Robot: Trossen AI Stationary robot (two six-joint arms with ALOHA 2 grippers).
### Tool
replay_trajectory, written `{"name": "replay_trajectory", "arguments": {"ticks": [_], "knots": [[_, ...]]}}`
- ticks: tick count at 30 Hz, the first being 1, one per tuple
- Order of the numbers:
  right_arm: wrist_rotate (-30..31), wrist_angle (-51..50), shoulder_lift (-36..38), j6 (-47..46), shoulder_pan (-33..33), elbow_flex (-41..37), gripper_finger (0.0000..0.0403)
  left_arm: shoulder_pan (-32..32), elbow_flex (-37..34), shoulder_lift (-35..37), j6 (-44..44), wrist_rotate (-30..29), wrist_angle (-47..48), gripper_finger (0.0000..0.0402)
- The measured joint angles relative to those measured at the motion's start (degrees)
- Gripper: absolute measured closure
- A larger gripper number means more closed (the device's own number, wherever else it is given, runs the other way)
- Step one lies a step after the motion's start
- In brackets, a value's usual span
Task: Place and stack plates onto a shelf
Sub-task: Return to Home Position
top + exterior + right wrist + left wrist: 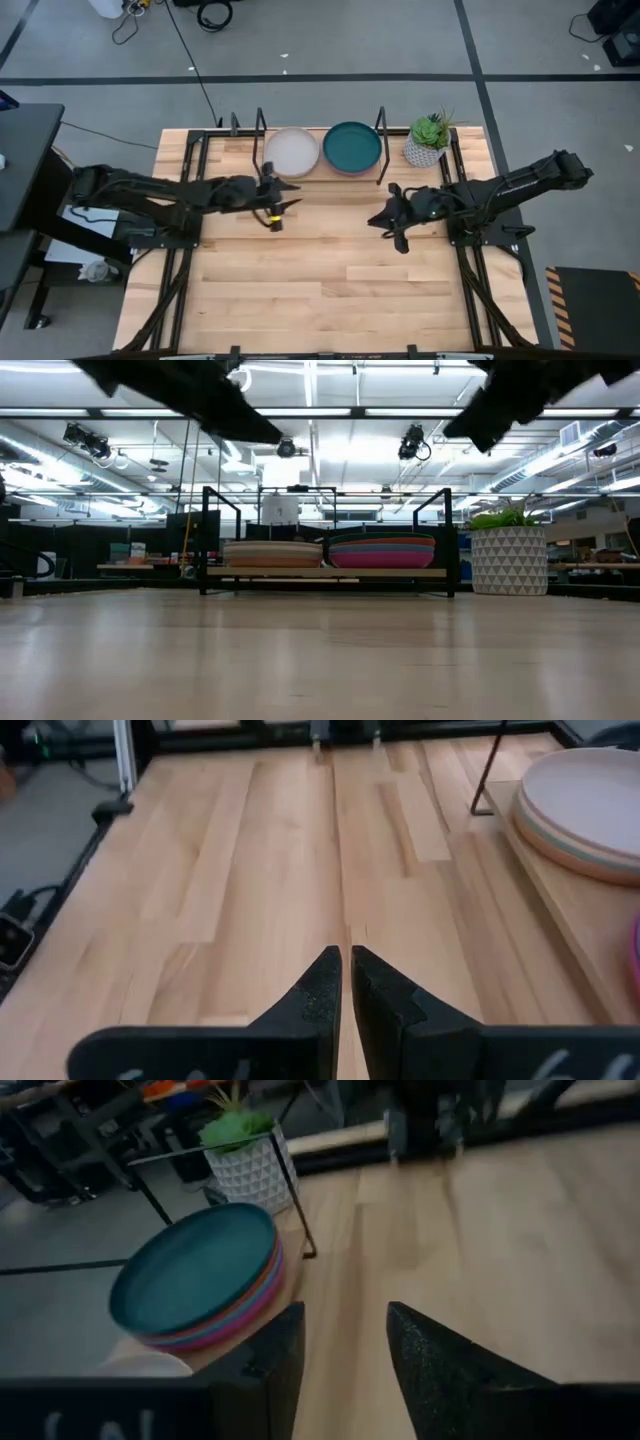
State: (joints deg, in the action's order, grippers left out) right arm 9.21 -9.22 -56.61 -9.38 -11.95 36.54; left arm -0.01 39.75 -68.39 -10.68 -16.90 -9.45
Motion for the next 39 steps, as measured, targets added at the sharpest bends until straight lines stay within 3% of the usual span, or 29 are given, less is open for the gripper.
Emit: {"name": "replay_trajectory", "arguments": {"ticks": [10, 23, 29, 39], "knots": [[0.09, 20.95, 11.15, -2.72, 0.34, -19.27, 0.0372, -3.81, -14.52, 16.67, 7.41, 3.87, -6.89, 0.0278], [0.27, 22.25, 27.81, -3.26, 1.32, -30.66, 0.0372, -4.02, -31.83, 34.24, 13.02, 3.09, -15.86, 0.0279], [1.28, 23.53, 35.17, -2.64, 1.32, -36.21, 0.0372, -4.04, -35.34, 38.43, 12.99, 1.86, -20.56, 0.0279], [1.38, 28.26, 36.79, -1.36, 1.33, -36.18, 0.0372, -4.09, -39.24, 39.96, 14.43, 0.74, -23.48, 0.0279]]}}
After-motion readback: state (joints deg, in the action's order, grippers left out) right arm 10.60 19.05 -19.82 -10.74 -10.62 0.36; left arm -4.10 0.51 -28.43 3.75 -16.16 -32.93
